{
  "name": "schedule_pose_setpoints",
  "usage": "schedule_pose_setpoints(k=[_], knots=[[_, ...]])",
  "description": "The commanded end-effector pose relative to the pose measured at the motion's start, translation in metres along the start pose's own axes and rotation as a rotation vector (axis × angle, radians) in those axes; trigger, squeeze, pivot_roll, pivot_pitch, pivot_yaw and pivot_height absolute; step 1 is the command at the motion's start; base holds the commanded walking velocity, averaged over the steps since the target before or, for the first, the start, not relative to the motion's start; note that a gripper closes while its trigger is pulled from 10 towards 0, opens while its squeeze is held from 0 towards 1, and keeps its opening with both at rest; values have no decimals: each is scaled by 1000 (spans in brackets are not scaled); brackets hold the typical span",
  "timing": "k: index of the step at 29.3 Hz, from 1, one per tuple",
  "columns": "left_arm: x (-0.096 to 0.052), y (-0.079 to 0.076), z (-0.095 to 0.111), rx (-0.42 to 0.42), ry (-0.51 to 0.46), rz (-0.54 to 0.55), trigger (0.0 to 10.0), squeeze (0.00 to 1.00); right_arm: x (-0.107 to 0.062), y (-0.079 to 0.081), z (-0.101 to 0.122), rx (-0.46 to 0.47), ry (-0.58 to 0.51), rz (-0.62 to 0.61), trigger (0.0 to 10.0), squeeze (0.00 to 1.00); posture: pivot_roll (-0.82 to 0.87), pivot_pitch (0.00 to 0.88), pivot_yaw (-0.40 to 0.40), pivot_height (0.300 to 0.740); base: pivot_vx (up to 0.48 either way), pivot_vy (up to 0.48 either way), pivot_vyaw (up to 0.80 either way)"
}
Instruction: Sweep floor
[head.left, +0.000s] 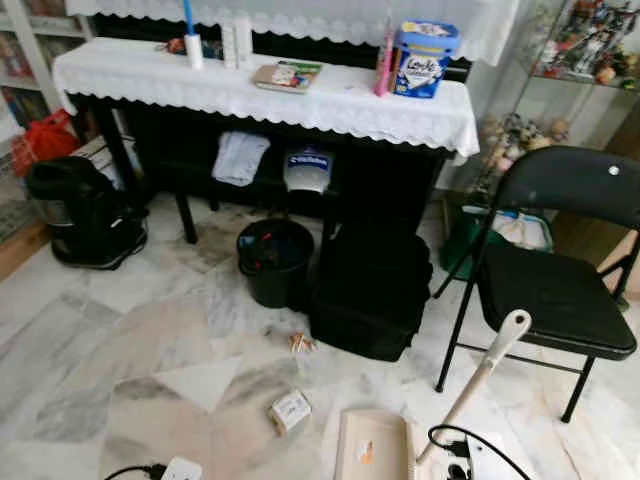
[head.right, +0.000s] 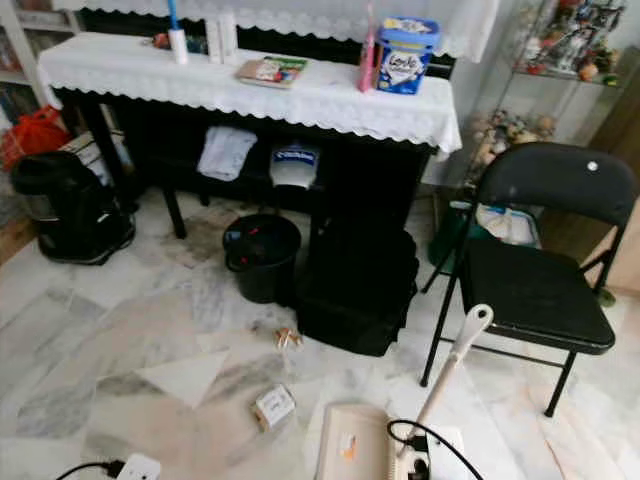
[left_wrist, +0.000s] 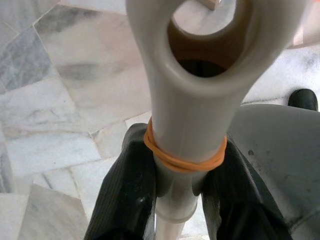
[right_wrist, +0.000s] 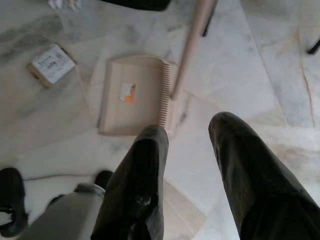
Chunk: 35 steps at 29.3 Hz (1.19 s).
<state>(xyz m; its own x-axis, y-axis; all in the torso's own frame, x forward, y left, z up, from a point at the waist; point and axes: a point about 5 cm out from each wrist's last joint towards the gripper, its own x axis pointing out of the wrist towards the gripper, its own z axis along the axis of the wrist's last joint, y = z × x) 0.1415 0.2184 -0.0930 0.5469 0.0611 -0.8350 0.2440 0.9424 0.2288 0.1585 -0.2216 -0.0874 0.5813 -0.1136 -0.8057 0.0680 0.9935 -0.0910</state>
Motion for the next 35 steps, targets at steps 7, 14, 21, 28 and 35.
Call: schedule_pose_setpoints(k=[7, 14, 21, 28, 35], knots=[[1, -23, 3, -41, -21, -78, 10000, 0, 0, -1, -2, 7, 14, -9, 10000, 0, 27, 0, -125, 740, 0, 0, 0], [1, -25, 5, -27, -29, -86, 10000, 0, 0, 3, -4, 5, 21, -4, 10000, 0, 28, 0, -125, 740, 0, 0, 0], [1, -25, 6, -37, -32, -84, 10000, 0, -2, -3, -6, 4, 18, -9, 10000, 0, 28, 0, -126, 740, 0, -271, 0], [2, -26, 6, -39, -31, -88, 10000, 0, -2, -9, -6, 5, 14, -16, 10000, 0, 26, 0, -127, 740, 0, 0, 0], [1, -27, 6, -45, -28, -90, 10000, 0, -2, -5, -2, -16, -14, -9, 10000, 733, 24, 0, -128, 740, 0, 0, 0]])
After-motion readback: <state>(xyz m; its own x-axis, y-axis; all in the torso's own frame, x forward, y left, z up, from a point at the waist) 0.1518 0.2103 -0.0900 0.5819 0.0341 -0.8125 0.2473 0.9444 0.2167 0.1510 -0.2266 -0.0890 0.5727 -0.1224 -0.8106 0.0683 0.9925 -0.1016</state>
